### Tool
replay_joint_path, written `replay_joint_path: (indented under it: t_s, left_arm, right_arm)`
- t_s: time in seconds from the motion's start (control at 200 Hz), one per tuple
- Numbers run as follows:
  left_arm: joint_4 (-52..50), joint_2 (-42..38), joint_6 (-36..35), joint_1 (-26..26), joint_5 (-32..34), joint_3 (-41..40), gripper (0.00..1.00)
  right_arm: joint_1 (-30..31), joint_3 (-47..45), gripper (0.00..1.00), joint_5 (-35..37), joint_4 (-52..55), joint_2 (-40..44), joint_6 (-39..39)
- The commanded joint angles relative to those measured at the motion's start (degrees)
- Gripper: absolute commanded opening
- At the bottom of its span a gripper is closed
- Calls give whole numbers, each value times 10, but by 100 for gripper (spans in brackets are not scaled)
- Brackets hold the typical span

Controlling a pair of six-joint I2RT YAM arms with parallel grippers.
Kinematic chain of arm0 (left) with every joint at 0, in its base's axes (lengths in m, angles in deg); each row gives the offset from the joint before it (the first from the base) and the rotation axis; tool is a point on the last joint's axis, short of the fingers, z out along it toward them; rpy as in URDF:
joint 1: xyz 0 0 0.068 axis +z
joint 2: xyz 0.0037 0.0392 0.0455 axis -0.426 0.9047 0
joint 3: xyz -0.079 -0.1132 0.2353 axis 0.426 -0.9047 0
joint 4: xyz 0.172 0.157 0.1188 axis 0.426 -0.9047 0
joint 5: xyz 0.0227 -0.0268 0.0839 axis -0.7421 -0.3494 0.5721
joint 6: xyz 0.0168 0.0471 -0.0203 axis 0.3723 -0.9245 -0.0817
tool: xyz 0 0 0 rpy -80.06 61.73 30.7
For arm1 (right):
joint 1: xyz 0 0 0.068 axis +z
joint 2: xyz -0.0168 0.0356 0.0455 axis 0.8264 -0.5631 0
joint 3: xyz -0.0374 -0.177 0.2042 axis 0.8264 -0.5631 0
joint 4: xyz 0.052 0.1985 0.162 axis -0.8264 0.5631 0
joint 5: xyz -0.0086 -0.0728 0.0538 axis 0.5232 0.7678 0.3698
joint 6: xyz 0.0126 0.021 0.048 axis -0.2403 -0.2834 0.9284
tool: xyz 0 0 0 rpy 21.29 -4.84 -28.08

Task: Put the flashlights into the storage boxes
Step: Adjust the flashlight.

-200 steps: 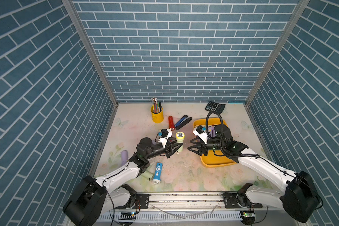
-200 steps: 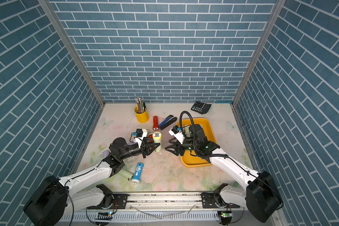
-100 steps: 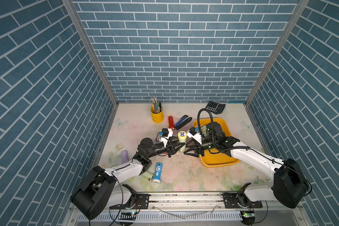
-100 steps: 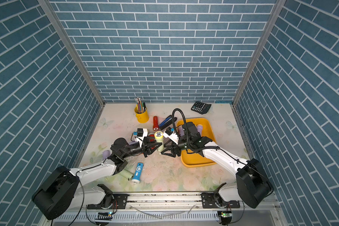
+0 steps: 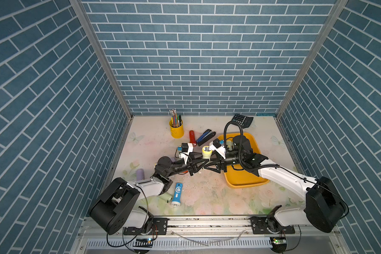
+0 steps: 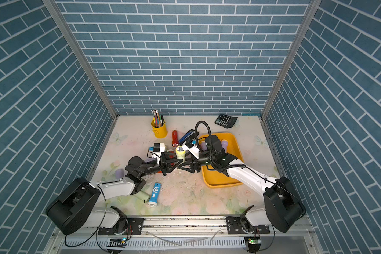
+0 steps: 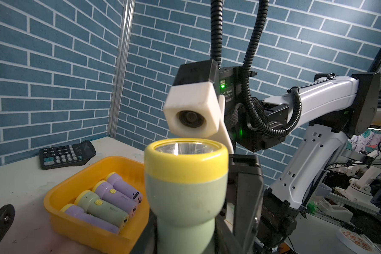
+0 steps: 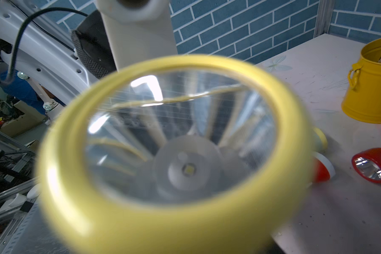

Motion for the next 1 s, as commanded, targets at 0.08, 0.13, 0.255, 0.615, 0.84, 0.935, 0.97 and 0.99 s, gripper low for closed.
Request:
replay_joint_path:
  t_s: [0.08,0.13,0.255,0.615,0.84,0.935,0.97,0.99]
  left_arm:
    - [52,5,10,-3,2,2,13]
    - [51,4,11,-4,3,3,13]
    - [52,4,11,-5,3,4,13]
    - [43,1,4,-6,35,-9,26]
    - [-11,-25,-26,-6,158,-45,58]
    - [-93,-55,-38,-6,193,-40,71]
    - [-130,-68,-49,-8,197,-35,77]
    - [-152,-76,-56,-9,204,-33,78]
  right_arm:
    - [2,-34,60,-3,-128,-8,74]
    - [3,-35,58,-7,-137,-12,81]
    - [2,-40,52,-15,-151,-14,83]
    - [0,-49,23,-7,-133,-2,77]
    - [-29,-65,20,24,-76,36,94]
    - [-45,-61,19,37,-12,50,90]
    - [-52,-58,19,40,13,54,86]
    - [-57,-56,19,43,29,57,83]
